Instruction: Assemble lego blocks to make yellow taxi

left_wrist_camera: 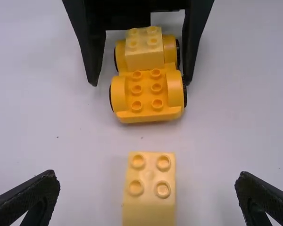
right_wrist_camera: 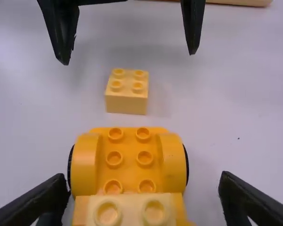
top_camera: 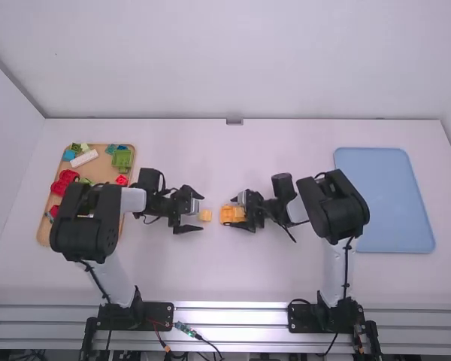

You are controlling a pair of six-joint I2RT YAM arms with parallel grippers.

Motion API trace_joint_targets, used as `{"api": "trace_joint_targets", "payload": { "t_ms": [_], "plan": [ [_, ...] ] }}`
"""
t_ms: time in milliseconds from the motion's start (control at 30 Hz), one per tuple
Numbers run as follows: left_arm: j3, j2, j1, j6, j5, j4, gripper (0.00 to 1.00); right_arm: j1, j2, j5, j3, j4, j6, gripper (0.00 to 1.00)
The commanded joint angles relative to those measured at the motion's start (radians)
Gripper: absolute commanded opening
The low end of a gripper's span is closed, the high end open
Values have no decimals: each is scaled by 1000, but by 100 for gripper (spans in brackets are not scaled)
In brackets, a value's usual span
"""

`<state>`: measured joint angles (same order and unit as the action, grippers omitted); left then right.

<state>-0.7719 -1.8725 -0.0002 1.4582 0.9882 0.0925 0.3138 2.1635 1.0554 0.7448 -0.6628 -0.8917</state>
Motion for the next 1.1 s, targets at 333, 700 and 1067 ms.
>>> {"api": "trace_joint_targets", "payload": {
  "t_ms": [333,700,1067],
  "plan": [
    [-73,-81,-11,-62,24,31,99,-1,12,-13,-39,-34,39,76],
    [-100,-136,-61,-62,23,30,99,-1,12,-16,-39,-33,50,72],
    [-83,-136,-66,-223,-33,-97,95,0,12,-16,-39,-32,50,69]
  ]
}}
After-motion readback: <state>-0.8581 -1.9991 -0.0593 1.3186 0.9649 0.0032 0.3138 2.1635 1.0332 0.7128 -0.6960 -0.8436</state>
